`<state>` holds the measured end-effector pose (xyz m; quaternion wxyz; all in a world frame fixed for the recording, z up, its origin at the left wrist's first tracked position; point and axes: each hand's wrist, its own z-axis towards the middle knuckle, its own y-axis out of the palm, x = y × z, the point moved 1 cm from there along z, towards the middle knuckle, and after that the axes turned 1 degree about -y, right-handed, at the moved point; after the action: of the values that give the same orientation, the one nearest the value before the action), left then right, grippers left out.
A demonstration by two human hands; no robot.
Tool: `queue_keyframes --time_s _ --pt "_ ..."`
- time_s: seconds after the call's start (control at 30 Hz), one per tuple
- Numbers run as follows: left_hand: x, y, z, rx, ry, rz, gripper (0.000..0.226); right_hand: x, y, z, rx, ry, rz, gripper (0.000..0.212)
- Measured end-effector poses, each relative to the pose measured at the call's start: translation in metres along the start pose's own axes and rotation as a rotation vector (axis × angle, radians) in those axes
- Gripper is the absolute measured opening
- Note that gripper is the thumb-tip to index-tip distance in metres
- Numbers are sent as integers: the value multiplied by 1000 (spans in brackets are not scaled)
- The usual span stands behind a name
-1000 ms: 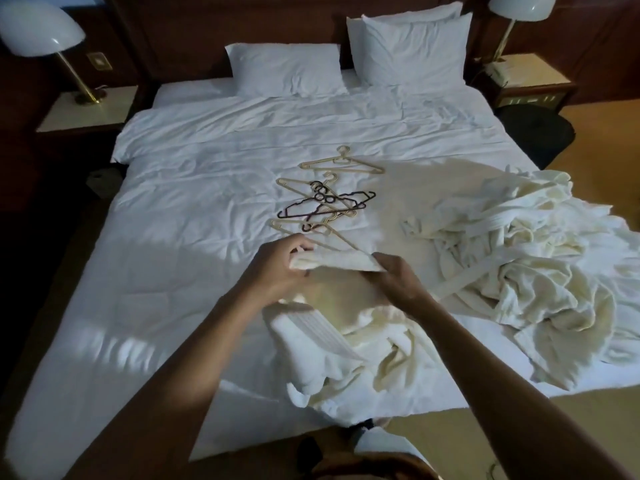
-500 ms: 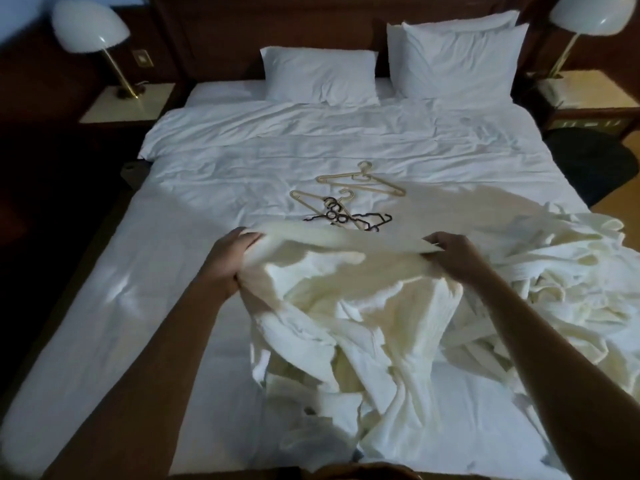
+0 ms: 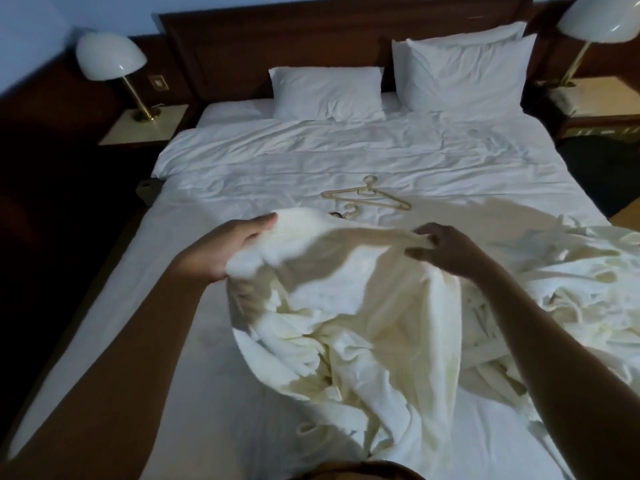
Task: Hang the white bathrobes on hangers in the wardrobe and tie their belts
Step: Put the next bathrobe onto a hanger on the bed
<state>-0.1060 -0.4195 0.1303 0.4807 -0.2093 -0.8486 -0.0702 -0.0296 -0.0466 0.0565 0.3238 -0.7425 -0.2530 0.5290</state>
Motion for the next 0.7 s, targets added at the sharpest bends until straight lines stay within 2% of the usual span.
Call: queue_keyframes --time_s 0.07,0.1,0.13,0.17,0.2,0.23,0.27,0.3,0.33,0.47,0.57,0.7 --pt "12 27 0 -168 67 64 35 -30 27 -12 -30 -206 49 93" --pt "19 41 -2 -263 111 125 30 -52 41 -21 -46 -300 37 103" --pt "24 50 -2 -337 157 204 28 -72 55 -27 -56 -374 44 98" --pt "30 57 0 -377 209 311 29 -87 66 -29 -55 -398 59 78" --pt "32 59 4 -356 263 460 29 -95 73 -27 -31 -403 63 45" --pt "31 59 9 -283 314 643 31 -101 71 -27 16 -394 62 17" --pt "27 57 16 -150 363 821 32 -100 68 -23 70 -395 95 7" --pt "18 52 23 3 387 922 31 -101 60 -24 112 -381 140 9" --pt "4 49 30 135 396 927 29 -100 54 -25 146 -375 231 11" --pt "-81 34 56 493 426 733 27 -108 17 -32 372 -315 510 15" --pt "-130 13 66 578 387 766 22 -104 -19 -30 552 -199 745 16" --pt "-135 -12 77 662 220 520 18 -94 -60 -28 729 -26 952 12"
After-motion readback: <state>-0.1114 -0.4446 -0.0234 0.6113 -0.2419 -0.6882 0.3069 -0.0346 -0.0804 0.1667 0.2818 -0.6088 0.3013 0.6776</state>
